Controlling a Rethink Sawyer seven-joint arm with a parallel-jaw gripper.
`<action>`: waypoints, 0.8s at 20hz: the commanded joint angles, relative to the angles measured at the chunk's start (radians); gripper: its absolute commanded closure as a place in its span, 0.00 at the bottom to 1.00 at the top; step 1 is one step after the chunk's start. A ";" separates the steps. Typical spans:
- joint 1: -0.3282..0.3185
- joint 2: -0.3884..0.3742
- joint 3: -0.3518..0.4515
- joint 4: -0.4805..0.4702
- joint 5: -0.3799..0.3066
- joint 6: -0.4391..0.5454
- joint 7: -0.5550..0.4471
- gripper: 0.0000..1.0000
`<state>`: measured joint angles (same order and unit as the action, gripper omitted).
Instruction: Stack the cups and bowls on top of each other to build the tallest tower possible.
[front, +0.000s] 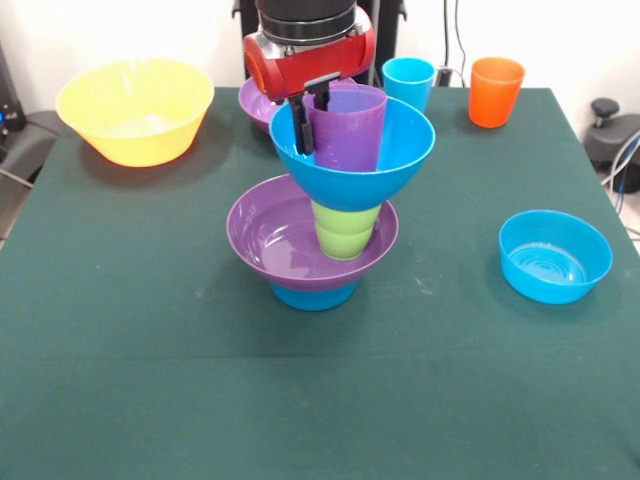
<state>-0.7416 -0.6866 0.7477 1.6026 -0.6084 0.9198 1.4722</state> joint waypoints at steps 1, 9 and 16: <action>0.032 0.042 -0.011 -0.043 -0.069 0.139 -0.268 1.00; 0.030 0.042 -0.015 -0.049 -0.095 0.192 -0.304 1.00; 0.008 0.035 -0.001 -0.028 -0.102 0.173 -0.293 1.00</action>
<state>-0.7405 -0.6701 0.7475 1.5957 -0.6346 1.0203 1.4722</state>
